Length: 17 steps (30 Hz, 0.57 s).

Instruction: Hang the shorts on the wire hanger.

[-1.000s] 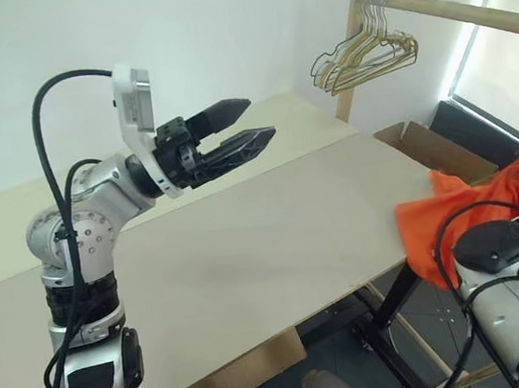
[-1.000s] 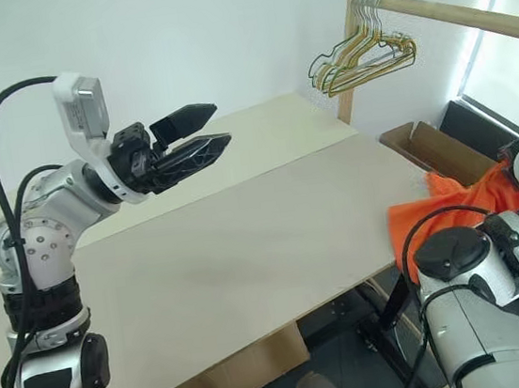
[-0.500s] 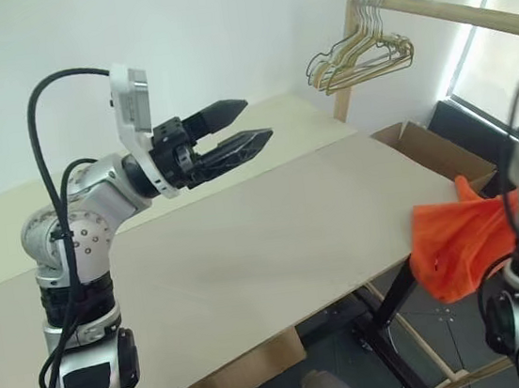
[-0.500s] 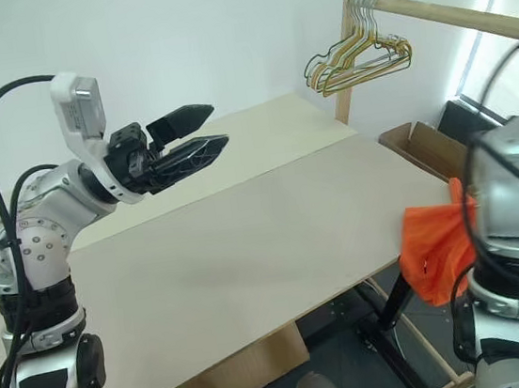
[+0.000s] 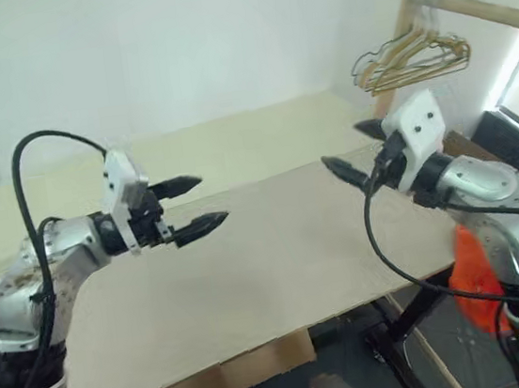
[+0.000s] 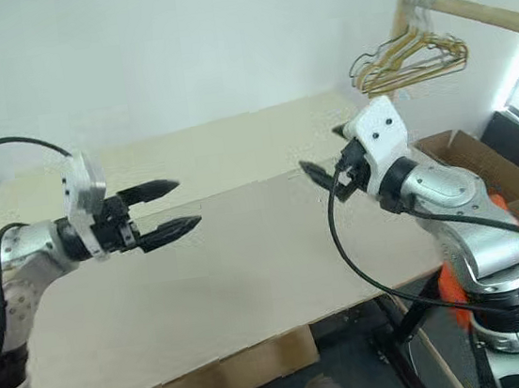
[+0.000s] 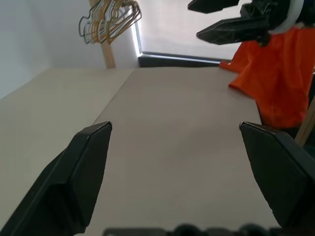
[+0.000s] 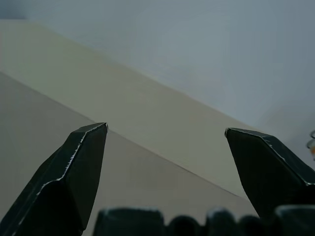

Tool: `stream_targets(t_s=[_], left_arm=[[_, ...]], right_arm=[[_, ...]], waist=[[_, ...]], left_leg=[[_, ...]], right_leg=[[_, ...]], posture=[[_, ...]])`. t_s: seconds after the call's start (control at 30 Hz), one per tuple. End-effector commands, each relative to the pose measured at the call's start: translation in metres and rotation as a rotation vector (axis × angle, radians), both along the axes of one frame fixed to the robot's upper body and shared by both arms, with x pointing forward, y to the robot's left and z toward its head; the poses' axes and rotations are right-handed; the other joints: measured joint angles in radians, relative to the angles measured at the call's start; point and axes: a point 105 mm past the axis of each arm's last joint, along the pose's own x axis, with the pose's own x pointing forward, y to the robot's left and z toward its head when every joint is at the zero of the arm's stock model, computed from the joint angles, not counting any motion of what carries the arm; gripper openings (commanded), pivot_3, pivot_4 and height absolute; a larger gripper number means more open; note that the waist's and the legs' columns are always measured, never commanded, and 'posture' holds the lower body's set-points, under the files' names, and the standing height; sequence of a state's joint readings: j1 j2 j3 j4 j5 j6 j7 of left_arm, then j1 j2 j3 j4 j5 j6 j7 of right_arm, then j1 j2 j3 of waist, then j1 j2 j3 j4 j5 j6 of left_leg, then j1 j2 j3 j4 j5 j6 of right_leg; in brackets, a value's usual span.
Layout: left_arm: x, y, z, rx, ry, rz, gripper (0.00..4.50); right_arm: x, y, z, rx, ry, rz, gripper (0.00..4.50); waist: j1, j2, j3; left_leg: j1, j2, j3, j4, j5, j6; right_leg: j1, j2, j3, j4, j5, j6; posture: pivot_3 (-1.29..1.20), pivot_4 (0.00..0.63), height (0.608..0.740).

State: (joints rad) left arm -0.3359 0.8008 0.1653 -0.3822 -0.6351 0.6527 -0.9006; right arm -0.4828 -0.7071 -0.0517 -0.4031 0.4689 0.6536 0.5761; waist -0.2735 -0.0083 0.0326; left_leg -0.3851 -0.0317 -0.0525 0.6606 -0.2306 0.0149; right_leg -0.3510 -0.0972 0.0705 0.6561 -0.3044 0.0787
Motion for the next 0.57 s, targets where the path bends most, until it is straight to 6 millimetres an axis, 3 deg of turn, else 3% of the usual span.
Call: stream_targets(t_s=[0.03,0.3,0.57], left_arm=[[-0.01,0.004,0.001,0.064,-0.062,0.014,4.5],[-0.019,0.013,0.005,0.037,-0.062,0.062,4.5],[-0.02,0.011,0.011,0.039,-0.061,0.048,4.5]], right_arm=[[-0.006,0.003,-0.003,-0.066,0.04,0.151,4.43],[-0.002,0.004,-0.014,-0.11,0.076,0.223,4.43],[-0.003,0.005,-0.019,-0.118,0.075,0.231,4.43]], waist=[[0.045,0.0,0.001],[0.179,0.0,0.001],[0.227,0.0,0.001]], left_leg=[[0.0,0.0,0.0,0.0,0.0,0.0],[-0.004,0.003,0.0,0.0,-0.001,-0.001],[-0.004,0.003,0.001,0.0,-0.001,-0.002]], right_leg=[[0.0,0.0,0.0,0.0,0.0,-0.001],[-0.007,0.001,-0.001,0.0,0.002,-0.004],[-0.007,0.001,-0.001,-0.001,0.003,-0.006]], posture=[[-0.1,0.0,0.74],[-0.05,0.0,0.74],[-0.04,0.0,0.74]])
